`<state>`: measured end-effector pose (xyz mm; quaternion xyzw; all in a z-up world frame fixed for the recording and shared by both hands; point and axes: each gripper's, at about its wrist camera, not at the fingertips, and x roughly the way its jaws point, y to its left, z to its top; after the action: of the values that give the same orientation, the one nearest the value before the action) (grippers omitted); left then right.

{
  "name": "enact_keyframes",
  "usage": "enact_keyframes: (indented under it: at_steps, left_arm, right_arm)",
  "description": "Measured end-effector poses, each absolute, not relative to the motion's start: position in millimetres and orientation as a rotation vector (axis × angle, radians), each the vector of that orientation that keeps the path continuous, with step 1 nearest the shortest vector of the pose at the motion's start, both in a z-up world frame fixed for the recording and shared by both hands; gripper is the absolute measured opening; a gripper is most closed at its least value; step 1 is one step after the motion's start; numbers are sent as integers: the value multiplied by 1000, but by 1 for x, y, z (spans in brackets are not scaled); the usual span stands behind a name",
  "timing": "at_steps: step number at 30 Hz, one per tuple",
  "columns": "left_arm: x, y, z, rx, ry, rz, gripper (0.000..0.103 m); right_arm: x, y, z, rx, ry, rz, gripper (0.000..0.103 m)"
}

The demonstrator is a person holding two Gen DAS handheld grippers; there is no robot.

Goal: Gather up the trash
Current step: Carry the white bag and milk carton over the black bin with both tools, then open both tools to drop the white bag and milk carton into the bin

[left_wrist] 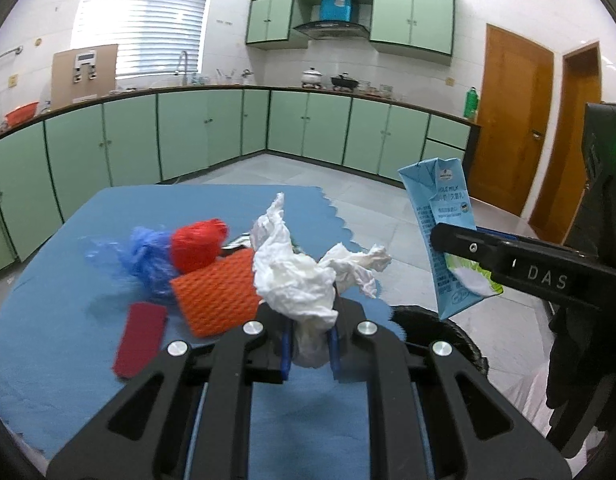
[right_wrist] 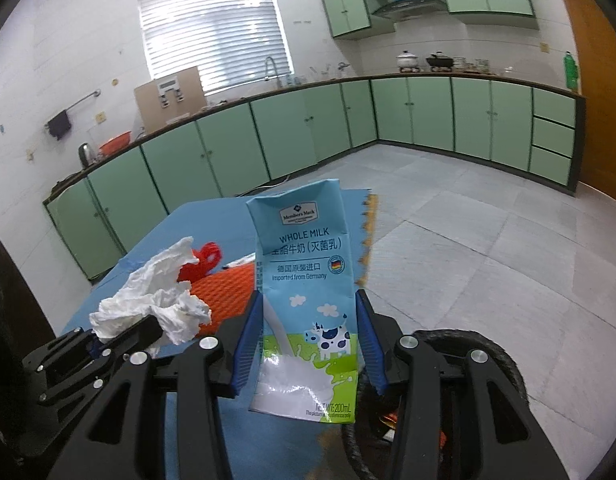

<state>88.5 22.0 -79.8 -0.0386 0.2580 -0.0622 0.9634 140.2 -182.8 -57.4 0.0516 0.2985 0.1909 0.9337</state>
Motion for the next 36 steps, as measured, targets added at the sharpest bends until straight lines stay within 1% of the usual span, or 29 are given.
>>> enact_keyframes:
  at_steps: [9,15,29,36]
  left_arm:
    - [101,-23,-84,-51,521,-242,13]
    - [112,-49,-94,-56,549,-301,13]
    - [154,-101,-124,-27,635,-383,13]
    - [168,-119,-133,-6,640,-399,13]
  right_arm:
    - [133,-231,-62,130,606,286,45]
    - [131,-264,-75,149,632,217,45]
    - [144,-308,-107,195,697,122,45]
    - [151,-318,-115,204,706,104,46]
